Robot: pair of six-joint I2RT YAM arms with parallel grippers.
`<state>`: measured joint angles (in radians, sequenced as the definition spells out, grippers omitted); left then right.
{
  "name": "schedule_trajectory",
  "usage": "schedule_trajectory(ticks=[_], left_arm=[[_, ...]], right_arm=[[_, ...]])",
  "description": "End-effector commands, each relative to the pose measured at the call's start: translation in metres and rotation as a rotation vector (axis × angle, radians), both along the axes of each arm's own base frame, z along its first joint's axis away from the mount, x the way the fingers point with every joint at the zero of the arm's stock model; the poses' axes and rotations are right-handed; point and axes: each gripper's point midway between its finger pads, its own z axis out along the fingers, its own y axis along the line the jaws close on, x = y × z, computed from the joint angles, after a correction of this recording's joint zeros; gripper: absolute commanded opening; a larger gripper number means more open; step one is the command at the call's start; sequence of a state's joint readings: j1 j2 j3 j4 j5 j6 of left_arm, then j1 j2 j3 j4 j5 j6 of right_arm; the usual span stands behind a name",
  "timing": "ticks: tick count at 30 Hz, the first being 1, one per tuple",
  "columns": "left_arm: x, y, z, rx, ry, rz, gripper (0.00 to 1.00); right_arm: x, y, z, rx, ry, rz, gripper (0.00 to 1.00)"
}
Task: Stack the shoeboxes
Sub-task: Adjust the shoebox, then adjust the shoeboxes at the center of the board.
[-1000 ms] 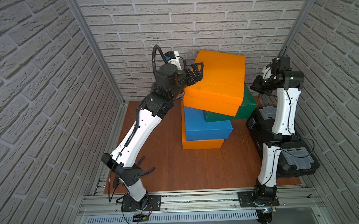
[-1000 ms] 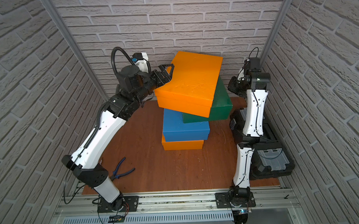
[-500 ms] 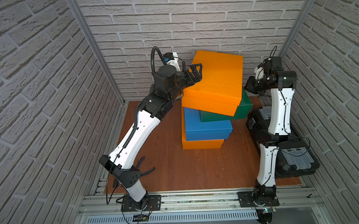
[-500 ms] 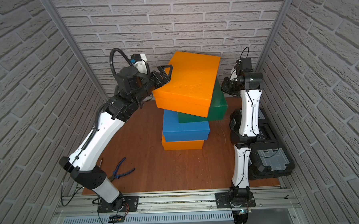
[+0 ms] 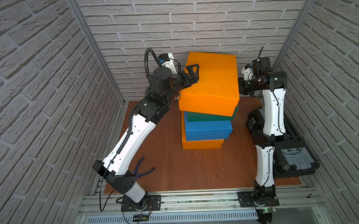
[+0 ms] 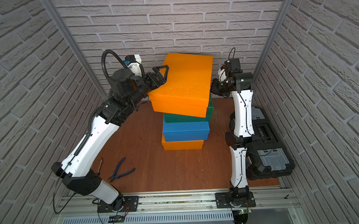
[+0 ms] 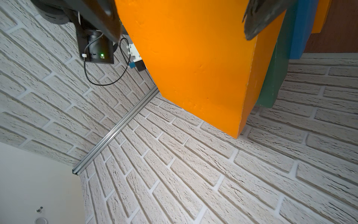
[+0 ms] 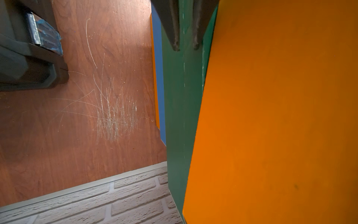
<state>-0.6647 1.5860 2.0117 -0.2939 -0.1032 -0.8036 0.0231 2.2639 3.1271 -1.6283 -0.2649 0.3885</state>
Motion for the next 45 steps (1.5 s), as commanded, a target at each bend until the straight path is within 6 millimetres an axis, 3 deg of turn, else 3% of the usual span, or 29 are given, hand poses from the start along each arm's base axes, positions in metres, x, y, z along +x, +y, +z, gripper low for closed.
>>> schedule_trajectory(ticks=[1, 4, 10, 16, 23, 28, 31, 35, 40, 42, 45], left_arm=[[-0.016, 0.010, 0.030, -0.051, -0.084, 0.011, 0.98], [-0.019, 0.015, 0.033, -0.051, -0.095, 0.020, 0.98], [-0.024, 0.019, 0.041, -0.048, -0.118, 0.022, 0.98], [-0.035, 0.034, 0.046, -0.019, -0.137, 0.055, 0.98], [-0.044, 0.049, 0.037, -0.008, -0.135, 0.092, 0.98], [-0.047, 0.052, 0.027, -0.006, -0.114, 0.093, 0.98], [-0.050, 0.054, 0.022, -0.007, -0.104, 0.091, 0.98], [-0.055, 0.061, 0.016, -0.011, -0.093, 0.100, 0.98], [-0.061, 0.069, 0.011, -0.010, -0.087, 0.119, 0.98], [-0.063, 0.072, 0.011, -0.011, -0.087, 0.123, 0.98], [-0.064, 0.075, 0.010, 0.001, -0.084, 0.131, 0.98]], right_arm=[[-0.046, -0.004, 0.015, 0.015, 0.047, -0.007, 0.16], [-0.051, -0.019, 0.027, -0.021, 0.008, -0.062, 0.16], [-0.063, -0.032, 0.053, -0.078, -0.079, -0.105, 0.16], [-0.099, -0.047, 0.080, -0.183, -0.149, -0.135, 0.15], [-0.197, -0.063, 0.155, -0.226, -0.398, -0.234, 0.15], [-0.270, -0.065, 0.188, -0.185, -0.546, -0.281, 0.17], [-0.300, -0.057, 0.186, -0.154, -0.548, -0.247, 0.19], [-0.333, -0.062, 0.171, -0.178, -0.521, -0.269, 0.20], [-0.366, -0.059, 0.166, -0.064, -0.734, -0.315, 0.22], [-0.366, -0.062, 0.150, -0.080, -0.700, -0.326, 0.18], [-0.337, -0.056, 0.126, -0.107, -0.568, -0.272, 0.20]])
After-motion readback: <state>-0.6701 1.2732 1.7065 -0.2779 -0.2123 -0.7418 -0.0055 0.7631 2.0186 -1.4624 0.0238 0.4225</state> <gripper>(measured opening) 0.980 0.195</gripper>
